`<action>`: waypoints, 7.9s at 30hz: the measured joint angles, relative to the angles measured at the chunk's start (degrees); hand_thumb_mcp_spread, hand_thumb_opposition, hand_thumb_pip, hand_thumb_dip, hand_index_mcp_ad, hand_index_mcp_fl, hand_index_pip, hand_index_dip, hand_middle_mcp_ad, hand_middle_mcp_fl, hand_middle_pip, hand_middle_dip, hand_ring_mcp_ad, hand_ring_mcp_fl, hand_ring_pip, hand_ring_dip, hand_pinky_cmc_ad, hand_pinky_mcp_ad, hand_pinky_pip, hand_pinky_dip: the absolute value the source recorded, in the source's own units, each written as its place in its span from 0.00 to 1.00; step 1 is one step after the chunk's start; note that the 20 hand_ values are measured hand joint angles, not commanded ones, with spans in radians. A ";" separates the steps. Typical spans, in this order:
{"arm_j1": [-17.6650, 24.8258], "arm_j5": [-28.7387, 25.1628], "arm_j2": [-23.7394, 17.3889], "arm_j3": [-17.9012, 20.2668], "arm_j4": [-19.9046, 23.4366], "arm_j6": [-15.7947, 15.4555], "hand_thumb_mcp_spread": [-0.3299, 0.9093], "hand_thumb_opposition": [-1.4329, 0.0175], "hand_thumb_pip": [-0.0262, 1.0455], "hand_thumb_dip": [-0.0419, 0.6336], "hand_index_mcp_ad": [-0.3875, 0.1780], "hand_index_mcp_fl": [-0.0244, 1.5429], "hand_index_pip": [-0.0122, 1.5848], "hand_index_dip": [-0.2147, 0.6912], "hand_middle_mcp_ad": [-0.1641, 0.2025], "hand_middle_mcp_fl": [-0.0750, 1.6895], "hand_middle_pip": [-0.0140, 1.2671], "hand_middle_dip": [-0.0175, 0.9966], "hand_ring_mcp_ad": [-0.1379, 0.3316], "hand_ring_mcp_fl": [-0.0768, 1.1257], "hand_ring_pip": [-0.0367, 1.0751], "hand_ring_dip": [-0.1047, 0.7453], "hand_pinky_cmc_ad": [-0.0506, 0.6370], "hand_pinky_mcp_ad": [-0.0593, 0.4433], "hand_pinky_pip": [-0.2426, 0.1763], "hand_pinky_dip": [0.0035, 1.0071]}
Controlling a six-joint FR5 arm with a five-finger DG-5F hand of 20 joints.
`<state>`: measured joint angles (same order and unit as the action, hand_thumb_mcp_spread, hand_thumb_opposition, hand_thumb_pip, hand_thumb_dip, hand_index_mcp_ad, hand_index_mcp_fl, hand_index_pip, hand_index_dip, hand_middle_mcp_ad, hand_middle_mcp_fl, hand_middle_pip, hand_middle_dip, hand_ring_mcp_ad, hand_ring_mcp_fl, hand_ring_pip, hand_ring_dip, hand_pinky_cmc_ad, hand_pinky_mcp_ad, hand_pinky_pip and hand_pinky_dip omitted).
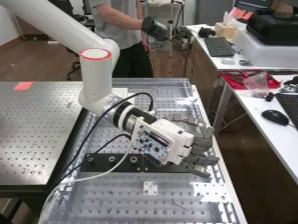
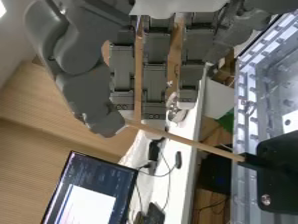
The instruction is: Grab the chopstick and place it in the clear container
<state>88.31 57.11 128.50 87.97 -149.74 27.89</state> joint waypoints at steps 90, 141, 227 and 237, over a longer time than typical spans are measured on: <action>10.69 -13.68 -13.82 -3.14 -19.53 -5.92 0.78 0.30 0.57 0.46 0.40 0.46 0.80 0.18 0.35 0.58 0.50 0.63 0.45 0.79 0.11 0.75 0.60 0.28 0.65 0.18; 33.66 -29.24 4.13 -27.23 -72.50 38.29 0.76 0.29 0.57 0.46 0.42 0.47 0.79 0.18 0.42 0.59 0.50 0.63 0.43 0.83 0.11 0.75 0.55 0.35 0.67 0.25; 25.25 -17.07 14.24 -43.25 -83.62 22.79 0.70 0.24 0.60 0.45 0.45 0.50 0.76 0.21 0.50 0.60 0.52 0.62 0.38 0.81 0.25 0.66 0.56 0.41 0.51 0.51; 25.31 -16.25 15.54 -44.48 -85.07 23.50 0.70 0.24 0.61 0.46 0.45 0.50 0.76 0.21 0.50 0.60 0.53 0.61 0.38 0.81 0.26 0.66 0.56 0.41 0.52 0.53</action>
<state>113.62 40.86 144.04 43.49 -234.81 51.39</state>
